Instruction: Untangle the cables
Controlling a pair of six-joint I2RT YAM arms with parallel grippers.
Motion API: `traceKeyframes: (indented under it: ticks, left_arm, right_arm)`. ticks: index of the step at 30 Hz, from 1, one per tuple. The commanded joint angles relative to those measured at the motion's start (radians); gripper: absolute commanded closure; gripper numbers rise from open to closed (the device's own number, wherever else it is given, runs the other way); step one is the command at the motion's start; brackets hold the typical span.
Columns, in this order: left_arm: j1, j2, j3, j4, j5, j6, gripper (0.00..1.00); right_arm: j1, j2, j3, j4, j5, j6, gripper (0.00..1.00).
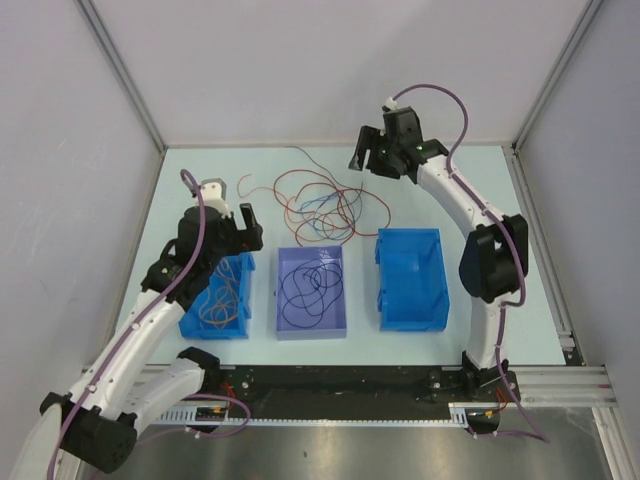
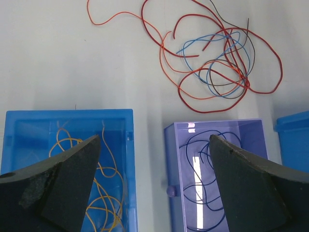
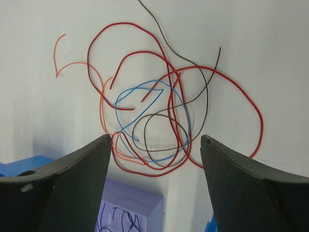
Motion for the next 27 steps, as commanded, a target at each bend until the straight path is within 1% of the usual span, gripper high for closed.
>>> traceKeyframes:
  ticks: [1,4,8,13,15,18,23,27]
  left_arm:
    - [0.007,-0.012,0.026,0.007,-0.024,0.016,0.0]
    - [0.009,-0.009,0.024,0.007,-0.027,0.016,0.0]
    - [0.013,-0.012,0.024,0.005,-0.03,0.016,0.0]
    - [0.025,-0.007,0.024,0.008,-0.026,0.016,0.0]
    - [0.028,-0.007,0.026,0.008,-0.027,0.016,0.0]
    - [0.03,-0.01,0.024,0.005,-0.035,0.016,0.0]
    - [0.038,-0.014,0.024,0.004,-0.033,0.016,0.0]
    - [0.044,-0.013,0.024,0.008,-0.027,0.016,0.0]
  right_arm:
    - [0.004,0.105,0.088,-0.045,-0.032,0.006,0.23]
    - [0.007,0.166,0.111,-0.044,-0.066,0.011,0.26]
    - [0.016,0.24,0.163,-0.056,-0.089,0.003,0.27]
    - [0.031,0.276,0.188,-0.021,-0.162,-0.006,0.27]
    - [0.042,0.277,0.2,0.002,-0.163,0.006,0.27]
    - [0.061,0.279,0.215,0.025,-0.106,0.023,0.28]
    - [0.073,0.294,0.23,0.073,-0.121,0.075,0.27]
    - [0.085,0.323,0.272,0.059,-0.123,0.085,0.27]
